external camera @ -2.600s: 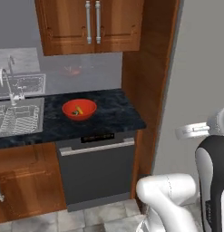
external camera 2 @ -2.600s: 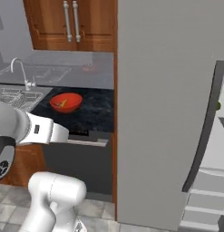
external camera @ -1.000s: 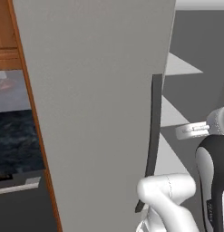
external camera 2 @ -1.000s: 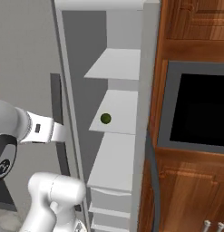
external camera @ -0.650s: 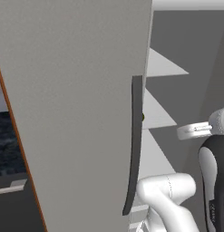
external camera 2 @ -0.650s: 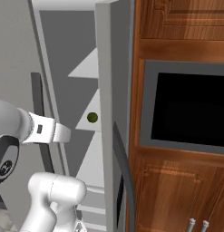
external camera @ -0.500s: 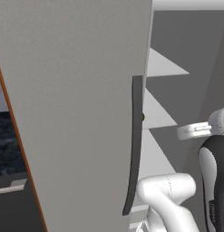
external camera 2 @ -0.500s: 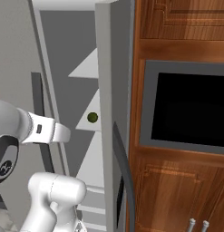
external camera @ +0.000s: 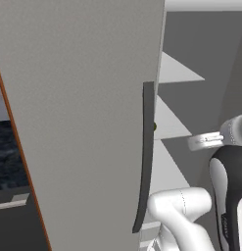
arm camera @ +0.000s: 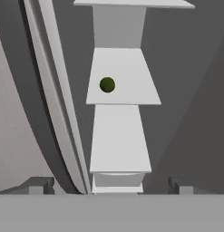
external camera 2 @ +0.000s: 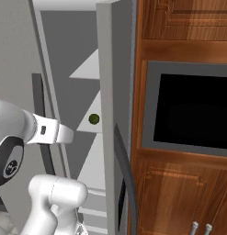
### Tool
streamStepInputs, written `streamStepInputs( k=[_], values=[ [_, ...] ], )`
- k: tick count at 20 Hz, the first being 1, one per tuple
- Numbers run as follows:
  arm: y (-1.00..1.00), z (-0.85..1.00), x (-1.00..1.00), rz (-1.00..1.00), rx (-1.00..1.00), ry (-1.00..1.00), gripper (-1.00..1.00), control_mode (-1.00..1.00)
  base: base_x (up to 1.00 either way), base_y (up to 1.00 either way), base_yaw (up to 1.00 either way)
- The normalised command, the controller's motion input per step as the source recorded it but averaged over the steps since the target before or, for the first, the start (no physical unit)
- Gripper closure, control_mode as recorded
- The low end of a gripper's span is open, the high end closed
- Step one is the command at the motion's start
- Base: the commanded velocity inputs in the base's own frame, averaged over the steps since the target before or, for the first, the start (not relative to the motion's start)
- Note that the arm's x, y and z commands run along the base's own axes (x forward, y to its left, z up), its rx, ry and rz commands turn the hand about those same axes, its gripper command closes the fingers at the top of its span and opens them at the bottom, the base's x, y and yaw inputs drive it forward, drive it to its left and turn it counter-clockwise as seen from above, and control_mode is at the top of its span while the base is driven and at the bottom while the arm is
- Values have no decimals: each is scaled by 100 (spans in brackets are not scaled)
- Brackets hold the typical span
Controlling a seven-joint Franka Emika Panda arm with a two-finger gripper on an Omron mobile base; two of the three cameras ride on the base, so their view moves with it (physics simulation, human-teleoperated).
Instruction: Take the mushroom, lime, and carrot from the freezer and place them in the bowl on the counter.
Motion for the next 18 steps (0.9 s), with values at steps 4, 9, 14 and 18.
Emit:
streamStepInputs(
  k=[4, 9, 14, 18],
  values=[
    [0, -42, 61, 7, 1, -11, -100, -100, 0, 0, 0],
    [2, -6, 65, 14, 0, -5, -100, -100, 0, 0, 0],
    [1, -3, 60, 10, 0, 1, -100, -100, 0, 0, 0],
    [-1, -19, 50, 9, 0, 2, -100, -100, 0, 0, 0]
  ],
)
